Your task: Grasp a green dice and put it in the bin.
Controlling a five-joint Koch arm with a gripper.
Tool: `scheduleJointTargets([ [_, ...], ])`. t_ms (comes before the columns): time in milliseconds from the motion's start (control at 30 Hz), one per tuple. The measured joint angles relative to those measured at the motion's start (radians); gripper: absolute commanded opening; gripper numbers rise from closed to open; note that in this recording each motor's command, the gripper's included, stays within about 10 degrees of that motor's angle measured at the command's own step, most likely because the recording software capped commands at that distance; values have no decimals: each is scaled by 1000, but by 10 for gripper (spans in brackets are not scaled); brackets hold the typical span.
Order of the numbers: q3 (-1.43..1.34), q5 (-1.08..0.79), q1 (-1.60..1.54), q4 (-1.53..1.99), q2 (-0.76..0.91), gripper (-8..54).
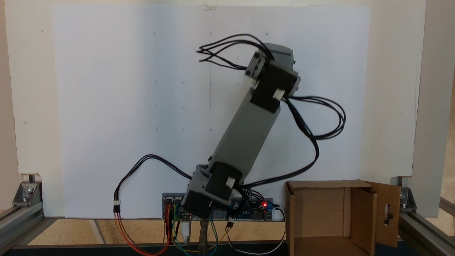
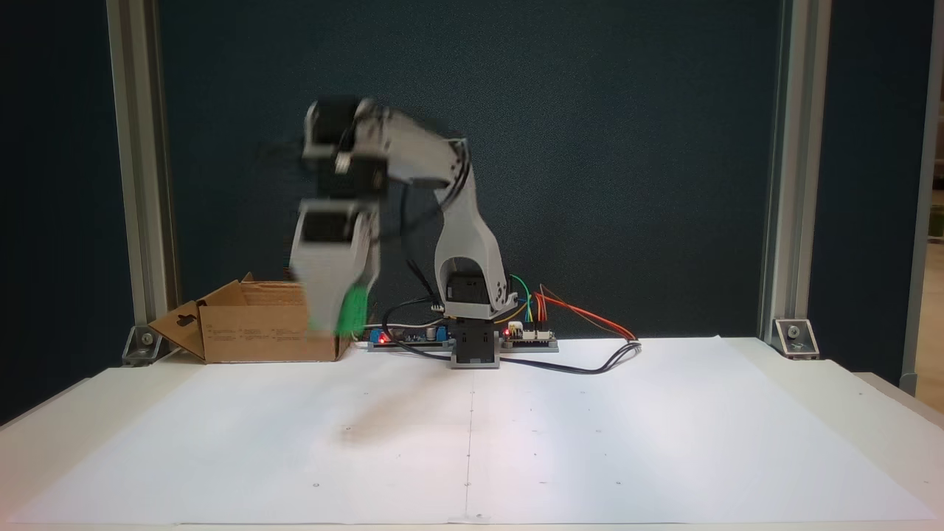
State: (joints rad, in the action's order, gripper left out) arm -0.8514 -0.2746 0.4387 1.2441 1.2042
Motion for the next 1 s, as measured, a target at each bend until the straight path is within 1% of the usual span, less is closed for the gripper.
scheduleJointTargets([
  [67, -51, 0, -2, 2, 103, 114],
  [100, -118, 2, 6, -5, 161, 114],
  [200, -431, 2, 54, -124, 339, 114],
  [233, -491, 0, 89, -173, 388, 114],
  [300, -520, -5, 189, -256, 471, 114],
  [433, -520, -71, 468, -311, 538, 114],
  [600, -520, -236, 831, -357, 549, 114],
  [700, -520, -267, 1049, -414, 540, 114],
  [767, -520, -268, 1190, -471, 495, 114],
  [867, -520, -270, 1370, -535, 382, 114],
  [1000, -586, -314, 1433, -557, 262, 114],
])
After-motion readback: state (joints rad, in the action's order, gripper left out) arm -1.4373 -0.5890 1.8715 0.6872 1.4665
